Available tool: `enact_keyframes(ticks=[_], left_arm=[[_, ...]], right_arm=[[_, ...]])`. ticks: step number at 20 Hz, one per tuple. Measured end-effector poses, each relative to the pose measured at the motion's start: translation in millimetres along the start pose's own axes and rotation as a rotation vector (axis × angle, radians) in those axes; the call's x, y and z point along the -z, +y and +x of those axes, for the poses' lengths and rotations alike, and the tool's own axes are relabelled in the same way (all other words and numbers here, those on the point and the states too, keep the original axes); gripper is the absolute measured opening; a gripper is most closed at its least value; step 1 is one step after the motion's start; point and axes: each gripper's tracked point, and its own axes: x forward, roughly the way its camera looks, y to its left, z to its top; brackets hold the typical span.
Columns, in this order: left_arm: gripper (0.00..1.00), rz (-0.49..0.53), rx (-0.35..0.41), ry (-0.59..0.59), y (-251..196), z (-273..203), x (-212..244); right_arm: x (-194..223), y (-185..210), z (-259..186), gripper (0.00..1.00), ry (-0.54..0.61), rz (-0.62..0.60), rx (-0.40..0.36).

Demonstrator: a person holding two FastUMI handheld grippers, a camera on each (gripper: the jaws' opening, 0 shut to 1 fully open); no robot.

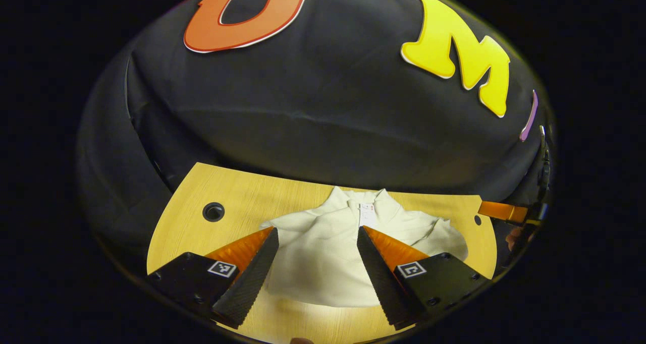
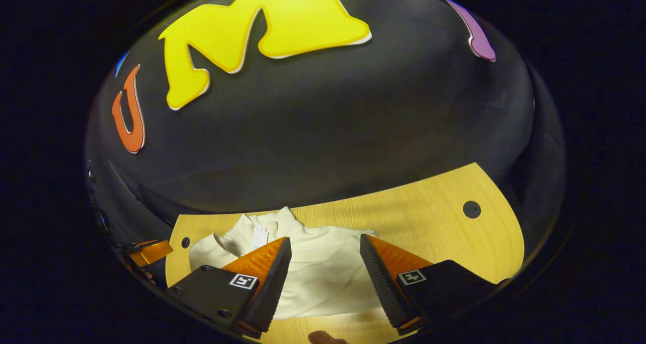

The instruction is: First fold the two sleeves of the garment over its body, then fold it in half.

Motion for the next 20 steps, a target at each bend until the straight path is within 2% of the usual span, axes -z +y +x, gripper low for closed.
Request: enact_keyframes(ticks=[2, 3, 6, 11, 13, 14, 17, 20], left_arm=[[0.99, 0.033, -0.012, -0.050, -2, -11, -10], [0.99, 0.059, -0.017, -0.078, -4, -21, -18], [0.99, 0.128, -0.027, -0.189, -12, -59, -43], [0.99, 0.193, -0.039, -0.364, -35, -140, -70], [0.99, 0.223, -0.025, -0.408, -49, -172, -73], [0.99, 0.239, -0.038, -0.443, -52, -186, -77], [0.98, 0.267, -0.043, -0.538, -74, -233, -84], [0.98, 0.263, -0.064, -0.618, -78, -287, -85]], right_arm=[[-8, 3, -14, 0.89, -0.031, -0.054, -0.004], [-14, 6, -20, 0.96, -0.052, -0.070, -0.004], [-36, 13, -57, 0.97, -0.136, -0.124, -0.002], [-73, 24, -166, 0.97, -0.338, -0.201, -0.007], [-79, 23, -208, 0.93, -0.396, -0.213, -0.009], [-82, 20, -229, 0.96, -0.427, -0.214, -0.003], [-79, 20, -283, 0.96, -0.492, -0.235, 0.004], [-74, 22, -333, 0.96, -0.548, -0.240, 0.013]])
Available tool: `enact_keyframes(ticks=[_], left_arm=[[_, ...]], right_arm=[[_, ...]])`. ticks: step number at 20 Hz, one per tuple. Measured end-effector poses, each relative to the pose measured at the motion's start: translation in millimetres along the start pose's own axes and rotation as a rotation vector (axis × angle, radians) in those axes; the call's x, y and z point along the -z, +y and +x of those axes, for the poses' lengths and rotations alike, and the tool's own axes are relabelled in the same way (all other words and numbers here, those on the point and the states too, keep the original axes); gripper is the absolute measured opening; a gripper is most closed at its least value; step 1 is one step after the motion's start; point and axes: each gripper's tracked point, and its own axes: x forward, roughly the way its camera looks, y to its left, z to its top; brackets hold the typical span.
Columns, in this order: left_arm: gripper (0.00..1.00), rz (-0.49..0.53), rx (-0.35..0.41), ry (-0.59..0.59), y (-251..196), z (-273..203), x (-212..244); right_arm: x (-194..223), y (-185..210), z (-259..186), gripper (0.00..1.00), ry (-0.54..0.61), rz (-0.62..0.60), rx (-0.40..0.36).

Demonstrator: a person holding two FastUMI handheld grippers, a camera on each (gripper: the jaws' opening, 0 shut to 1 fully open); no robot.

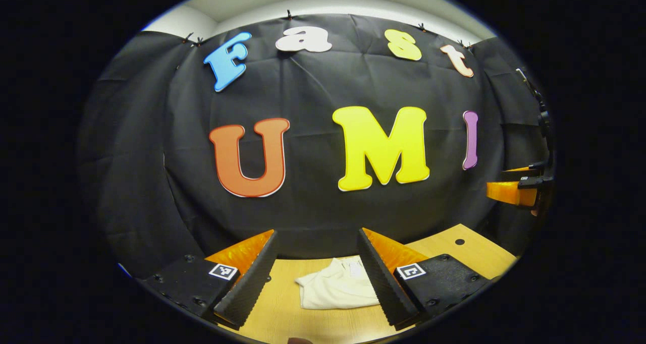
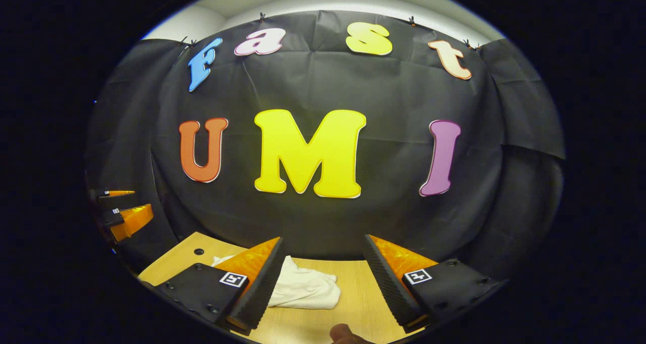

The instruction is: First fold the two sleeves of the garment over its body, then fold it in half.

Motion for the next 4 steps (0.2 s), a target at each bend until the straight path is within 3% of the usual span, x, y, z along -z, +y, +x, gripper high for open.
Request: enact_keyframes(ticks=[2, 3, 4], left_arm=[[0.98, -0.019, -0.023, -0.030, 2, -28, -9], [0.89, -0.028, -0.029, -0.037, 2, -40, -15], [0.98, -0.042, -0.027, -0.042, 0, -53, -15]], right_arm=[[-10, -4, -33, 0.96, -0.045, 0.006, 0.024], [-16, -4, -48, 0.92, -0.074, 0.001, 0.032], [-20, -2, -61, 0.96, -0.099, -0.008, 0.040]])
